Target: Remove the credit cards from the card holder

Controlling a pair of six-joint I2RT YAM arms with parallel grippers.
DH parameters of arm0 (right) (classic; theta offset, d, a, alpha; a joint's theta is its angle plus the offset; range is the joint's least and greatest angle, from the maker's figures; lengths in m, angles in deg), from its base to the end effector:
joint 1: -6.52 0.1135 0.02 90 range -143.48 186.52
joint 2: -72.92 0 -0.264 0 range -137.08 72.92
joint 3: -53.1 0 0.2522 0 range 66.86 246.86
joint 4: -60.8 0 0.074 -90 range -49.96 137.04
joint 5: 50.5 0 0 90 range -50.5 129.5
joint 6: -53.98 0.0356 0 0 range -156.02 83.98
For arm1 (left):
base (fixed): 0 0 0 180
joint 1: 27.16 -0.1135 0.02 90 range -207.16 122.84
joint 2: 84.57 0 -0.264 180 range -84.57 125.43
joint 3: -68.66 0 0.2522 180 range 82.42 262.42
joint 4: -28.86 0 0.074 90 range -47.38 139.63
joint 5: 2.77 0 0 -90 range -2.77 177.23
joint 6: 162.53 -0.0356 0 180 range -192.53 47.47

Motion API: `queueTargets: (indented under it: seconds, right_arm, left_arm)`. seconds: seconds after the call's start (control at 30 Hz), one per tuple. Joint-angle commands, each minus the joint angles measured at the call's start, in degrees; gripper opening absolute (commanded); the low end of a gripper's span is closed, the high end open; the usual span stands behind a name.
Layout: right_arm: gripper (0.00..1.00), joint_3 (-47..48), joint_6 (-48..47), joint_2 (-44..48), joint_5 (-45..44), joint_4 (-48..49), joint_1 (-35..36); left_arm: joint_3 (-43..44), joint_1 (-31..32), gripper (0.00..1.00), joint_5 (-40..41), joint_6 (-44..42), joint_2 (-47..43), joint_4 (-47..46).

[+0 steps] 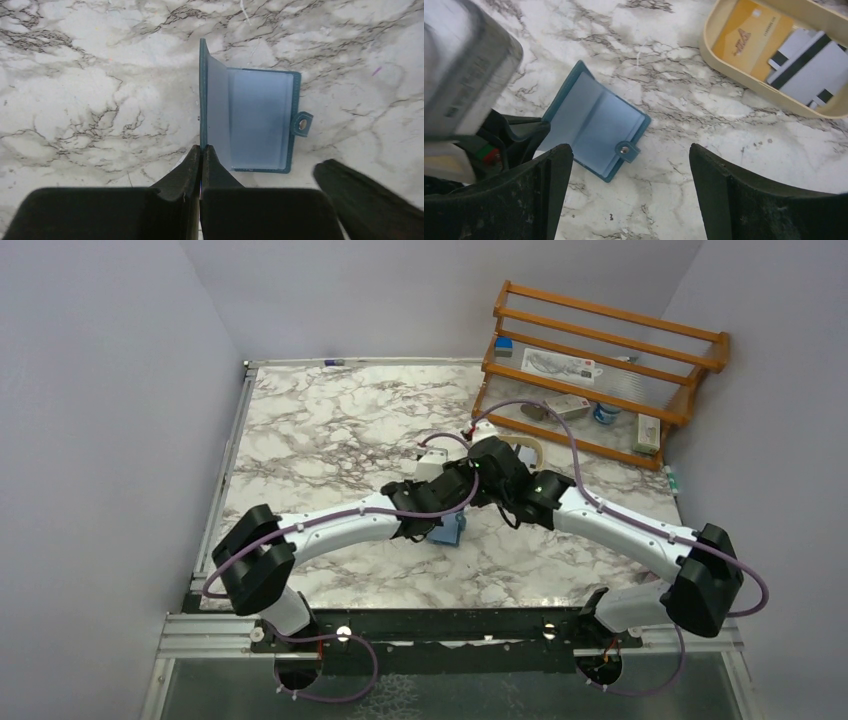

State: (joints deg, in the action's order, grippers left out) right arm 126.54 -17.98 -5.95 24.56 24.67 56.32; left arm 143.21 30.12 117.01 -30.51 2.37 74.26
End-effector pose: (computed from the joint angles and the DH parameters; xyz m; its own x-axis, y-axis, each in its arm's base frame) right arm 0.2014 0.2241 0.2768 -0.5971 -0.2430 -0.7644 -0.4507 0.8900 0.0691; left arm 0.1814 -0.2497 0.2343 -0.7328 0.0657 -0.6773 0.1300 0.9905 -0.0446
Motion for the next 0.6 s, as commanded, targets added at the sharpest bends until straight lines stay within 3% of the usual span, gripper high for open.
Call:
queueTargets:
  seconds: [0.0,0.2,0.57]
  right_arm:
    - [0.92,-1.66,5.88,3.5,-7.67,-2.72,-0.97]
    - [0.92,-3.61,13.99,5.55,-13.99,-8.68,-4.44]
    - [0.92,-10.19,16.85,12.91,-9.15,-2.98,-10.11]
  left_arm:
    - [5.82,2.8,0.0,10.81,3.95,5.16,11.67]
    - [15.7,5.42,0.0,17.69,8.72,10.73,22.96]
    - [30.37,5.99,0.0,18.47,7.51,7.27,30.61]
